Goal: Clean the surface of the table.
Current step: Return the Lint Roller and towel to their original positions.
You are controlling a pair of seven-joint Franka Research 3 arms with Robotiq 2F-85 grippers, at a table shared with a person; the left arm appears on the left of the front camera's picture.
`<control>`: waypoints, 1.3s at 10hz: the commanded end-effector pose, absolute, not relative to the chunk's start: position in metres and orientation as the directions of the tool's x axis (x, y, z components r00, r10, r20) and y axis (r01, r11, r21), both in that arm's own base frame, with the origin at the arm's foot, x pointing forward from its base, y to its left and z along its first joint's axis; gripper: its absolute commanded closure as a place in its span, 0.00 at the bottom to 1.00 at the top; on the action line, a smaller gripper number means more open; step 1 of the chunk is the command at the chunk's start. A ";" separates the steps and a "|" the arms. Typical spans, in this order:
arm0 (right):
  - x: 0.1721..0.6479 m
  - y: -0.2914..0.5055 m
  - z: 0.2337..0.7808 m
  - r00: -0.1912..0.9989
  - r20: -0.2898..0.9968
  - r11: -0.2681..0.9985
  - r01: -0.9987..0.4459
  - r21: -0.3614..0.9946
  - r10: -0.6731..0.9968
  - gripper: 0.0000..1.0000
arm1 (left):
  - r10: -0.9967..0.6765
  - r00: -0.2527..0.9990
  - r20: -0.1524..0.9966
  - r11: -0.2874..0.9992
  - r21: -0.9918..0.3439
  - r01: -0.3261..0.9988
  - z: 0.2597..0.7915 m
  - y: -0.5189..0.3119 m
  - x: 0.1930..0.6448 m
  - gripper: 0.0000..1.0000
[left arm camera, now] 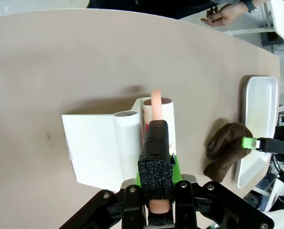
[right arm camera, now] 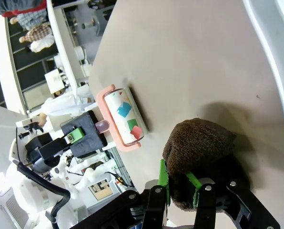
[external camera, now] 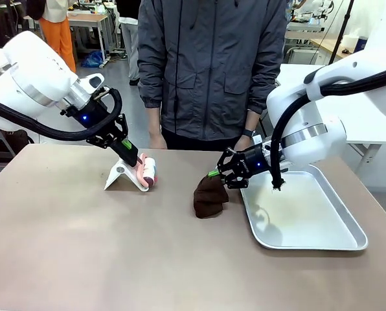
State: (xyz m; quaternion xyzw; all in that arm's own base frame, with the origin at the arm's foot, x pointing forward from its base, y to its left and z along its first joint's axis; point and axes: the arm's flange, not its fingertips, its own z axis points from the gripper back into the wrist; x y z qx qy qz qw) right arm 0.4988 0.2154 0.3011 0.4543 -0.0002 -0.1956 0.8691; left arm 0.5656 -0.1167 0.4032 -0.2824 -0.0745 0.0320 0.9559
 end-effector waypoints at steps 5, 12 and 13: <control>0.495 0.213 0.305 0.928 -0.173 0.515 0.331 0.790 -0.331 0.90 | 0.140 0.980 0.139 0.851 -0.524 -0.048 0.391 -0.112 0.564 0.78; 0.498 0.216 0.302 0.923 -0.198 0.510 0.350 0.786 -0.330 0.00 | 0.167 0.979 0.118 0.854 -0.513 -0.083 0.387 -0.104 0.564 0.00; 0.498 0.215 0.302 0.922 -0.196 0.505 0.350 0.789 -0.333 0.00 | 0.170 0.978 0.121 0.852 -0.516 -0.084 0.388 -0.103 0.564 0.00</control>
